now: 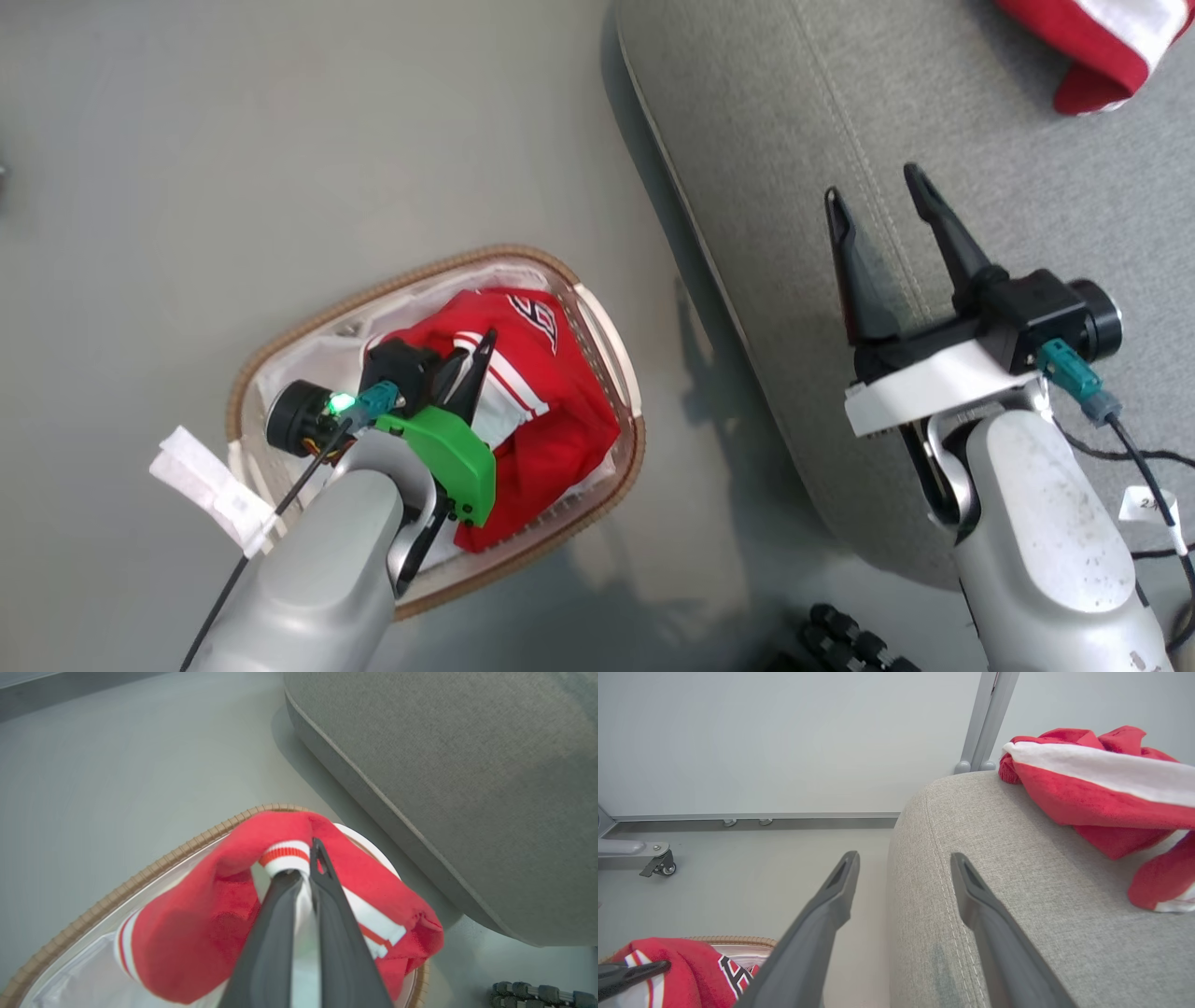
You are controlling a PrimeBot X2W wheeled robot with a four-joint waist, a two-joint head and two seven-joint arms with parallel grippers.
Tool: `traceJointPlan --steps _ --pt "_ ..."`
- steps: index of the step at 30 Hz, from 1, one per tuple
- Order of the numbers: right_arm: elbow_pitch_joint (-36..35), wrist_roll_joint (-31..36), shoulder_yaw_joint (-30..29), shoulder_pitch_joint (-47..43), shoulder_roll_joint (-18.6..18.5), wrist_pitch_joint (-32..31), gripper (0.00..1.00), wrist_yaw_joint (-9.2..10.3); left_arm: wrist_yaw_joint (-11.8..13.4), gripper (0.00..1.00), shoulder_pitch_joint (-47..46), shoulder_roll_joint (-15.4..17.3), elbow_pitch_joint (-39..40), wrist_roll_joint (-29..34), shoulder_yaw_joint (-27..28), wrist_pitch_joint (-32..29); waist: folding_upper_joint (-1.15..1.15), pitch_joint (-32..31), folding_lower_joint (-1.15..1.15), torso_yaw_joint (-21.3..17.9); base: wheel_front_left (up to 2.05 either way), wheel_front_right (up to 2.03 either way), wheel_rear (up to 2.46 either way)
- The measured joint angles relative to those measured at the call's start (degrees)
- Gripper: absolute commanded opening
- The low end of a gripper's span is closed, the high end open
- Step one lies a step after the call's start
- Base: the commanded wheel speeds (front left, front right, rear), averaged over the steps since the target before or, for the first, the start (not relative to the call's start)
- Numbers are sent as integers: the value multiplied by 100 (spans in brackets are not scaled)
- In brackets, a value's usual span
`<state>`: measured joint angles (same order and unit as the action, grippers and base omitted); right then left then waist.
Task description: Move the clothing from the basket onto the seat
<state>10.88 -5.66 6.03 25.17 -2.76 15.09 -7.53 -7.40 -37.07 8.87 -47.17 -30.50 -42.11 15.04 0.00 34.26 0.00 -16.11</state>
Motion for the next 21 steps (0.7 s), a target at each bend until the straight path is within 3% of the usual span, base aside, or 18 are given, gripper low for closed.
traceJointPlan --steps 11,21 --pt "322 226 -45 -846 0 0 100 0 0 0 702 133 1104 466 425 -1 0 -1455 0 297 0 0 0" --pt "435 274 76 -1248 -1 0 100 0 0 0 375 299 1507 586 556 -1 0 -2662 -1 484 0 0 0"
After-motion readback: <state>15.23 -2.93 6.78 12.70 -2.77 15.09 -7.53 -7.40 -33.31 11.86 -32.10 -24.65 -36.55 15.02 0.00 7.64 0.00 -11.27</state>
